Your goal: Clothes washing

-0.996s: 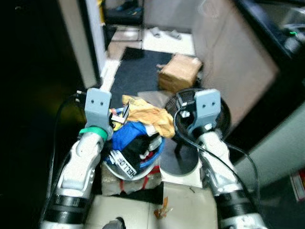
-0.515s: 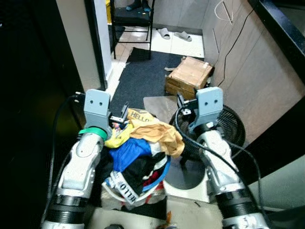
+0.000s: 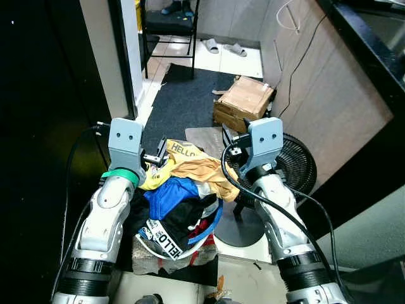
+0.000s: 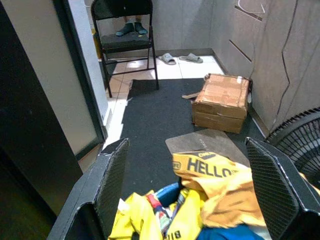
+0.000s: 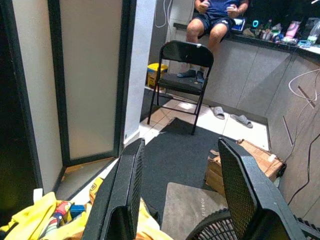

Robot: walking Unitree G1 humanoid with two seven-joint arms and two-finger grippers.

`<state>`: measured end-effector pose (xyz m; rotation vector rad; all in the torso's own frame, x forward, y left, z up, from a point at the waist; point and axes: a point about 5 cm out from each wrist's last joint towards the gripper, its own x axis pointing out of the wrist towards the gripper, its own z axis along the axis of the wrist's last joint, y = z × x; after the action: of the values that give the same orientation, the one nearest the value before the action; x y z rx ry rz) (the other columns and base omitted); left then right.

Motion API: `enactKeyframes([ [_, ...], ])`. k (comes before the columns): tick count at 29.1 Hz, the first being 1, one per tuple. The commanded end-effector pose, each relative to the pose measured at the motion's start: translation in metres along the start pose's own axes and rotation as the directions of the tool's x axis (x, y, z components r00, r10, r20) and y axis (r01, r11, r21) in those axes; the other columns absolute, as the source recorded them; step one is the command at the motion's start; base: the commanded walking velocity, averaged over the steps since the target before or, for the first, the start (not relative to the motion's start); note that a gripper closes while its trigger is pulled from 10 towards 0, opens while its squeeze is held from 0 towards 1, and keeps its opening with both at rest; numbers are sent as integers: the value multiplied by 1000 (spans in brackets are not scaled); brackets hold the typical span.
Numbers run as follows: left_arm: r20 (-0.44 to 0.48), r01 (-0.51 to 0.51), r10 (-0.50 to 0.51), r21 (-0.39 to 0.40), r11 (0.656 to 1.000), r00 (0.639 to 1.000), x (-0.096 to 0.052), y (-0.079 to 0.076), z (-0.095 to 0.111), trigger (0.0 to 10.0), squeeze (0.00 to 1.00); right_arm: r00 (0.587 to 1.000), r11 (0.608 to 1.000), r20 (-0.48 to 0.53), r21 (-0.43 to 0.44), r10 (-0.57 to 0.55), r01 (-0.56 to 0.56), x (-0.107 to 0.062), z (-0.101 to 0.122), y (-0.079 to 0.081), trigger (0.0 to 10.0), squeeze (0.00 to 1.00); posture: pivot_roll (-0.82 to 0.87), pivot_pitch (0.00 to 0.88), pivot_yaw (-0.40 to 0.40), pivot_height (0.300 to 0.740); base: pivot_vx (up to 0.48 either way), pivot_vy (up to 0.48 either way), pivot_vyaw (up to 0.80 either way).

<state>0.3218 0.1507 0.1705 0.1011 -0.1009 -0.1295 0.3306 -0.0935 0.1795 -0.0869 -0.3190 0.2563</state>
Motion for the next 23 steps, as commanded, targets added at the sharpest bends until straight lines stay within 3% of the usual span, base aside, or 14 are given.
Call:
enactKeyframes([
  [1,-35,10,-10,2,1000,999,-2,-3,-9,10000,0,1000,1000,-30,-4,0,0,-3,-6,-1,10000,0,31,49,-25,740,0,0,0],
  [11,-57,14,-14,-4,1000,998,-6,-5,-16,10000,0,999,1000,-41,-7,1,-1,-2,-8,-2,10000,0,29,55,-27,740,0,0,0],
  [13,-91,40,-38,20,999,995,-9,-7,-22,10000,0,996,999,-83,29,-17,20,1,-16,-4,10000,0,48,59,-11,740,0,0,0],
  [16,-143,70,-62,54,996,988,-10,-7,-30,10000,0,989,999,-142,0,-37,38,5,-26,-10,10000,0,55,67,4,740,0,0,0],
  [21,-212,71,-63,29,997,975,-11,-2,-39,10000,0,980,998,-189,-21,-58,55,8,-32,-19,10000,0,46,80,19,740,0,0,0],
  [23,-258,18,-18,-2,1000,966,-7,7,-45,10000,0,971,997,-223,-11,-80,79,9,-37,-28,10000,0,25,113,40,740,0,0,0],
])
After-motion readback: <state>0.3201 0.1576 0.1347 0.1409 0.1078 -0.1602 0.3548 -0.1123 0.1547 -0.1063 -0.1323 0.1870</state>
